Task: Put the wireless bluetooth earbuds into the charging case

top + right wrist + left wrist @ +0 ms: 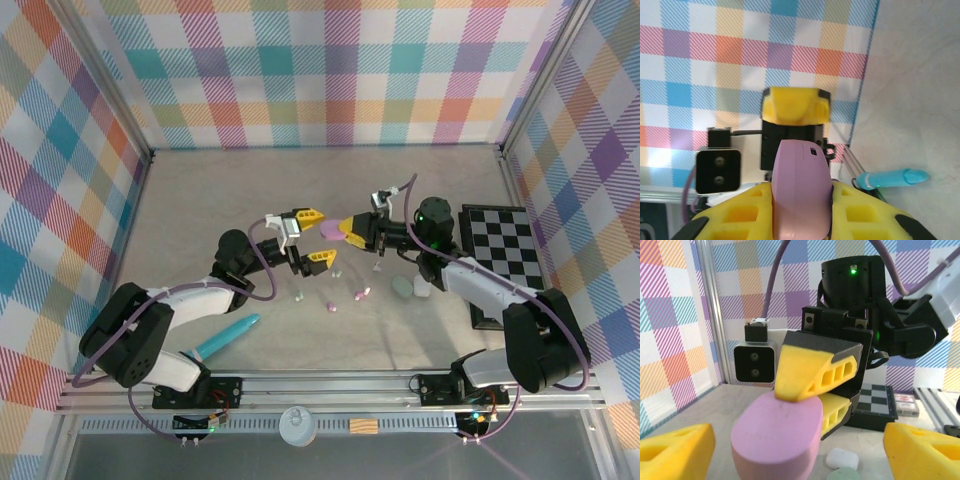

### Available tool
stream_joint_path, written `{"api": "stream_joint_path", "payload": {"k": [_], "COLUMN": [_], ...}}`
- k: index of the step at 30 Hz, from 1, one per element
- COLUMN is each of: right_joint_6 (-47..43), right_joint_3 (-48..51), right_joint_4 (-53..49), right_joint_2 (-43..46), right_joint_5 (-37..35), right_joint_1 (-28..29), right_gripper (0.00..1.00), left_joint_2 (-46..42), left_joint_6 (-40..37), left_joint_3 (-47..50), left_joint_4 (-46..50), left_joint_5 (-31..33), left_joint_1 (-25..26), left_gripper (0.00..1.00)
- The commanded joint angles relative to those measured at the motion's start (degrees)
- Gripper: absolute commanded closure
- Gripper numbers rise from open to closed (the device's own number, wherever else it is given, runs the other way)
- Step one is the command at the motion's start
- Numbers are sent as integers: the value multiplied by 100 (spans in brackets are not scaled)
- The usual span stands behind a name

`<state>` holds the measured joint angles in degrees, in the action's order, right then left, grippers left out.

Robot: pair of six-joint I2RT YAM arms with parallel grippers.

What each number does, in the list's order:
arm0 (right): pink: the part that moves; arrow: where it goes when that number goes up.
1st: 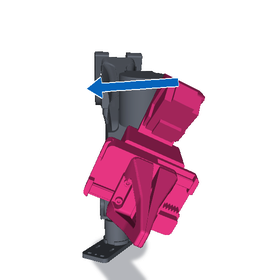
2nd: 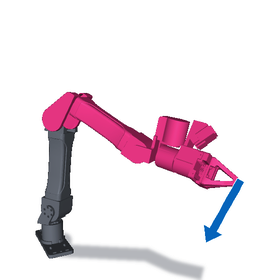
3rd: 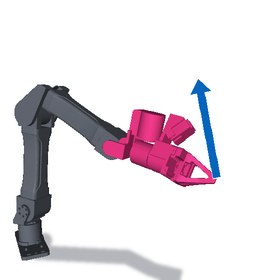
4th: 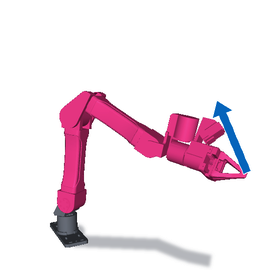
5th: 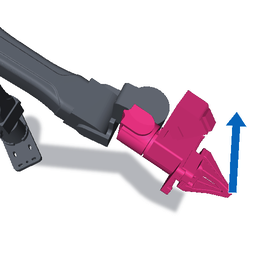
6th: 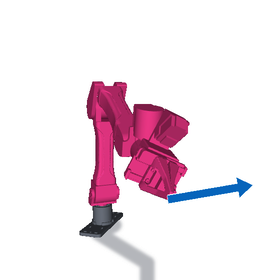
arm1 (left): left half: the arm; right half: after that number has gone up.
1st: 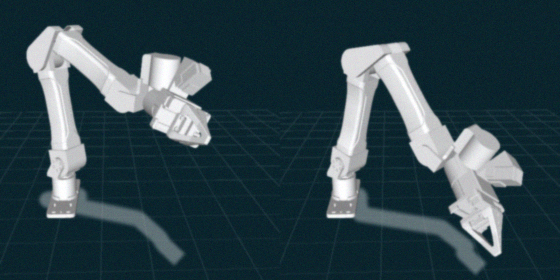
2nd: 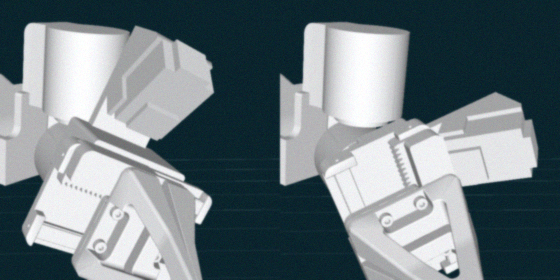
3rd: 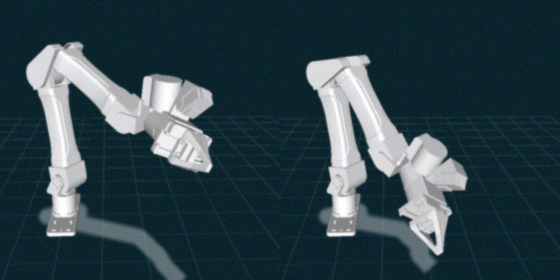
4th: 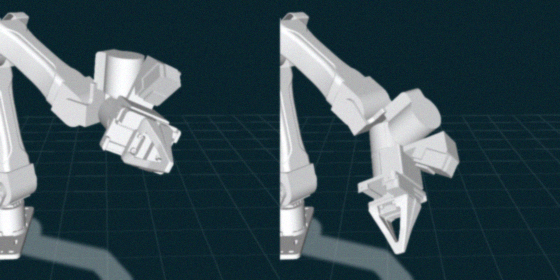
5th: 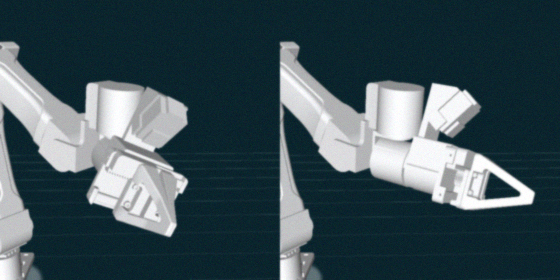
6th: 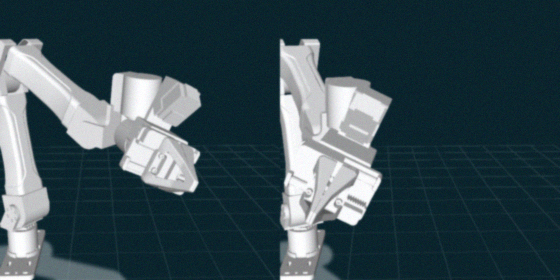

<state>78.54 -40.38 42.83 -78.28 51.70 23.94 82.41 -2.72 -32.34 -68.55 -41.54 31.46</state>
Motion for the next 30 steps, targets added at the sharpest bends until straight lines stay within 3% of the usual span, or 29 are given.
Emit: {"api": "stream_joint_path", "payload": {"k": [1, 12, 30], "right_joint_6": [645, 471, 353], "right_joint_3": [54, -43, -68], "right_joint_4": [969, 753, 638], "right_joint_2": [136, 259, 234], "right_joint_5": [110, 331, 314], "right_joint_1": [-7, 14, 69], "right_gripper": [100, 100, 100], "left_joint_2": [112, 378, 363], "left_joint_6": [175, 332, 426], "left_joint_3": [-120, -455, -515], "left_joint_4": [-639, -650, -639], "left_joint_5": [-325, -560, -826], "left_joint_1": [-44, -32, -9], "left_gripper": [19, 42, 65]}}
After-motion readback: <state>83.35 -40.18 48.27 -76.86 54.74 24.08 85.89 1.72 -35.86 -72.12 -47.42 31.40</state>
